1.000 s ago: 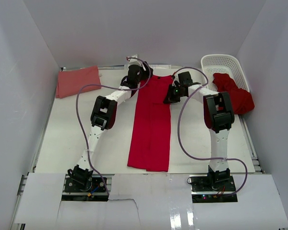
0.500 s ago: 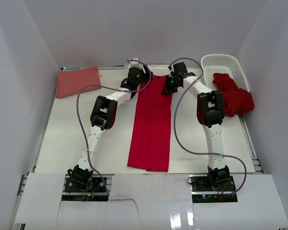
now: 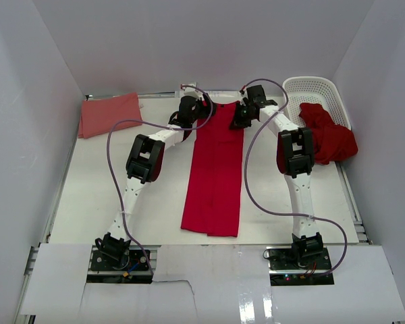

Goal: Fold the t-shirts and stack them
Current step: Rotate the tshirt 90 degrees

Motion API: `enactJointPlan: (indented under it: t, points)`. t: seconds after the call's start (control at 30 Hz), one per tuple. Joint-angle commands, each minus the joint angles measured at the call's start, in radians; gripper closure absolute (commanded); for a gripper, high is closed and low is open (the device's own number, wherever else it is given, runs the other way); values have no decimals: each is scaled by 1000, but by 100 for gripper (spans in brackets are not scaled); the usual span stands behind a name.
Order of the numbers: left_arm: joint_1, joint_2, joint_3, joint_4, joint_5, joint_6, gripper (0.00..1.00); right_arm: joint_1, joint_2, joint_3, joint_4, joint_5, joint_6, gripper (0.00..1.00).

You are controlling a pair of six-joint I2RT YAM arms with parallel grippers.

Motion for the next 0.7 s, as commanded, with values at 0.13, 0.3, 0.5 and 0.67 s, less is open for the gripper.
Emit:
enactJointPlan:
  t: [0.13, 0.3, 0.5, 0.67]
  points:
    - [3, -47, 26, 29, -15, 47, 19, -41, 95, 114, -26, 50, 10, 92]
    - [3, 35, 100, 29, -64, 76, 19, -67, 140, 161, -5, -8, 27, 92]
    - [6, -12, 114, 29, -78, 52, 19, -81, 111, 152, 67, -53, 30, 91]
    - [6, -201, 25, 26, -115, 102, 18, -87, 28, 175, 104, -97, 50, 87]
